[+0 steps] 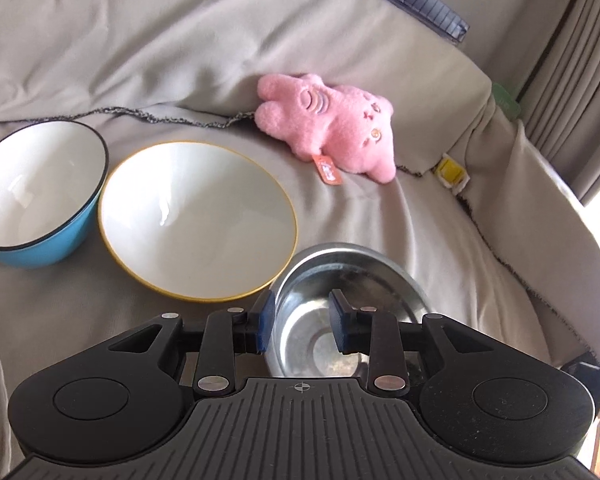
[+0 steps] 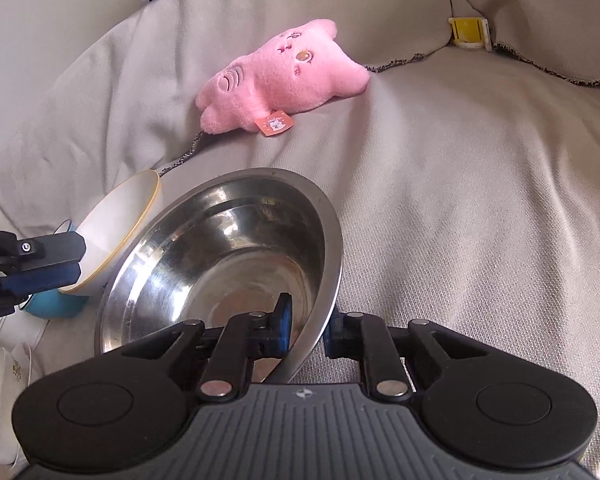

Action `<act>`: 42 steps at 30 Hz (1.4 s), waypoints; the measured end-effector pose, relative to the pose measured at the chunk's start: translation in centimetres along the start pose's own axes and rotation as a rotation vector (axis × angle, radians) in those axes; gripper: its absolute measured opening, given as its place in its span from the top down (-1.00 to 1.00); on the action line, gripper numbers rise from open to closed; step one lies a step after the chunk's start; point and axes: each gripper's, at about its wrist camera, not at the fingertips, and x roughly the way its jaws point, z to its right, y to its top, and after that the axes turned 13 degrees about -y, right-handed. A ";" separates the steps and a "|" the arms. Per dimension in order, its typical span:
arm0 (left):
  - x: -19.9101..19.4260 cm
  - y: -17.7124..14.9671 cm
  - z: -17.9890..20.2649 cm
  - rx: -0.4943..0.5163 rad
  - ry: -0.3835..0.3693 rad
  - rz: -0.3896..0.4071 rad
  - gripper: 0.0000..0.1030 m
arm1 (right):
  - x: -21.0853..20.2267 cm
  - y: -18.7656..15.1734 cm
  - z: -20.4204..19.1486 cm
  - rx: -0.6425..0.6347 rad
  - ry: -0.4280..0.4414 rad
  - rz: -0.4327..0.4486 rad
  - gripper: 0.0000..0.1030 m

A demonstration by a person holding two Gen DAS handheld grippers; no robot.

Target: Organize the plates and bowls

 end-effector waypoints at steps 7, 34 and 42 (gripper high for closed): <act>2.9 -0.2 1.0 0.098 0.084 -0.030 0.41 | 0.1 0.2 0.4 0.018 0.015 -0.006 0.71; 5.9 -2.8 -0.4 -0.010 0.115 -0.102 0.42 | -0.1 0.3 0.9 0.049 -0.026 0.023 0.68; 7.2 -3.5 -0.1 0.050 0.105 -0.113 0.41 | 0.8 1.2 0.8 0.062 -0.077 0.063 0.66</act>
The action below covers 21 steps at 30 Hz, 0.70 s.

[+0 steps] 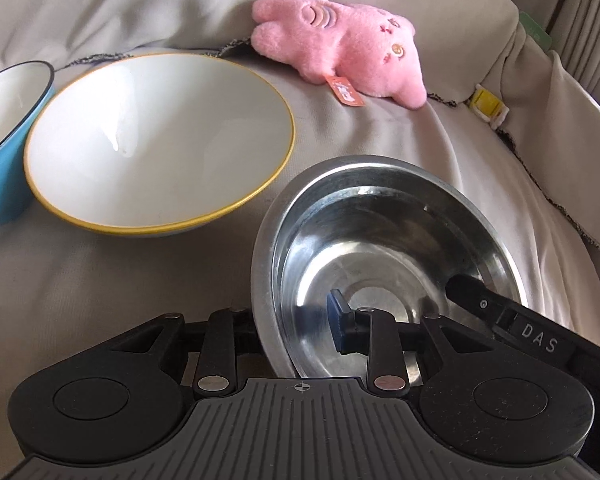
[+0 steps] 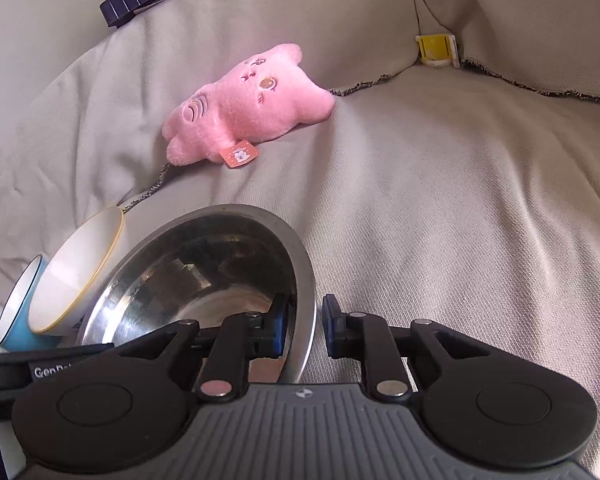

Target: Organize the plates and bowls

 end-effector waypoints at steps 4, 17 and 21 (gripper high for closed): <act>0.5 -0.4 1.2 0.082 0.050 -0.007 0.39 | 0.7 0.2 -0.3 -0.011 0.012 -0.012 0.65; -2.3 -2.5 -0.2 -0.020 0.017 0.017 0.60 | -1.2 -1.5 -1.0 -0.077 0.047 -0.012 0.68; -5.3 -5.7 -0.9 -0.031 -0.008 0.042 0.61 | -4.5 -2.9 -1.5 -0.108 0.068 0.034 0.68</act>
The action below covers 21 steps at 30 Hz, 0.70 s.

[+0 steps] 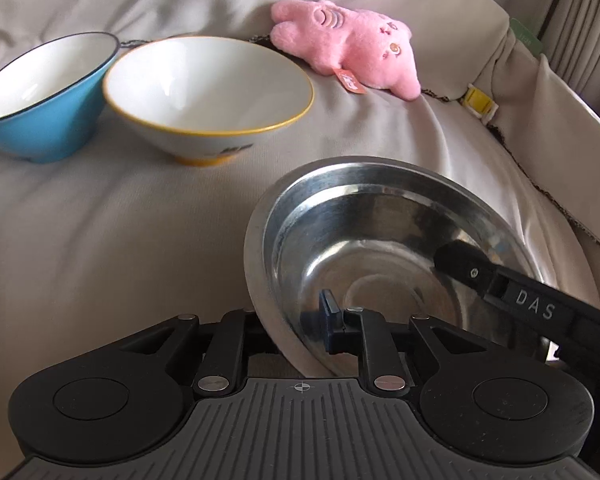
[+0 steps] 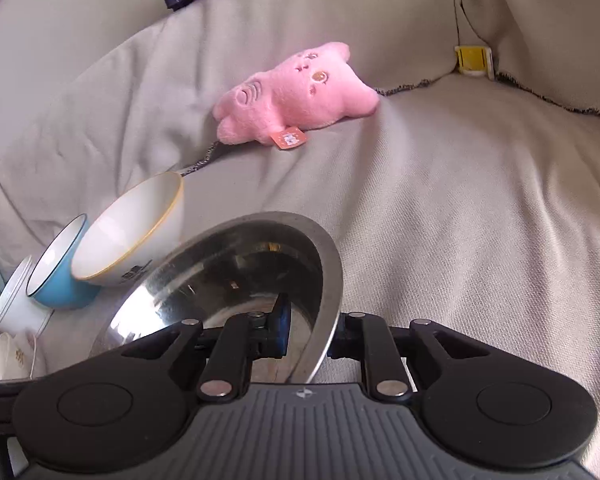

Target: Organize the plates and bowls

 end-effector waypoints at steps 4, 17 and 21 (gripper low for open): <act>-3.7 -2.8 -0.8 -0.038 -0.015 0.065 0.61 | -3.0 -1.4 -1.5 -0.012 0.023 0.012 0.68; -18.0 -4.4 -7.0 -0.084 -0.040 0.291 0.61 | -12.1 -3.8 -12.9 -0.157 0.078 0.111 0.68; -21.8 -4.8 -10.1 -0.123 0.024 0.339 0.61 | -13.1 -4.6 -18.2 -0.233 0.131 0.109 0.68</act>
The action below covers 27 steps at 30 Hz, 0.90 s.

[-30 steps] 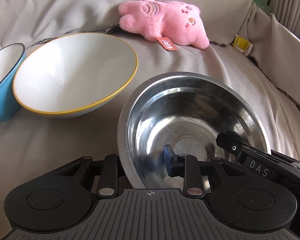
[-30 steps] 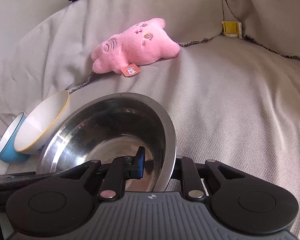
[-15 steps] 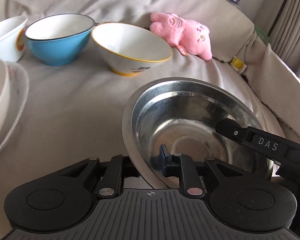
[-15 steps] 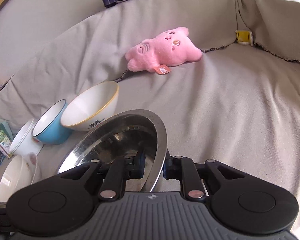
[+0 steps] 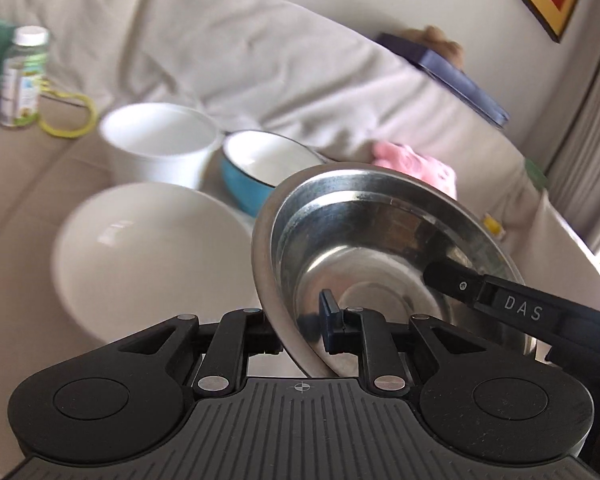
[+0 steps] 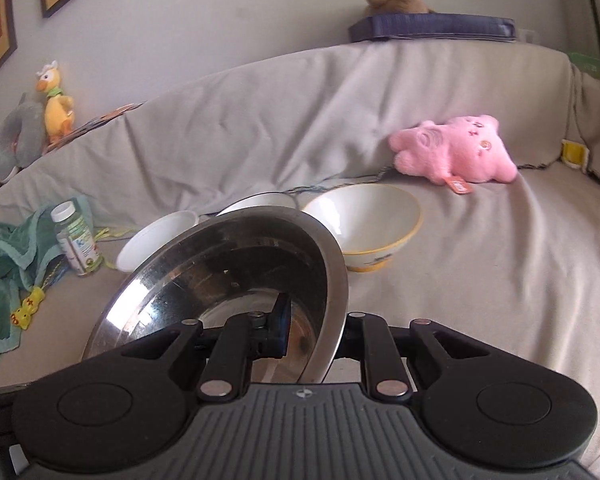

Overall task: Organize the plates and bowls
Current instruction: 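Carry the steel bowl with both tools over the white floral plate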

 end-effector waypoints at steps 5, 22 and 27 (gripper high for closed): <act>-1.6 -0.3 -4.5 -0.078 0.082 -0.038 0.63 | 1.5 -1.0 -5.6 -0.084 0.062 -0.057 0.68; -1.3 2.1 -9.4 -0.135 0.199 -0.035 0.62 | 7.3 -1.5 -12.7 -0.229 0.023 -0.145 0.68; -0.4 2.7 -11.0 -0.203 0.204 -0.080 0.62 | 8.7 -0.5 -13.5 -0.232 0.002 -0.177 0.66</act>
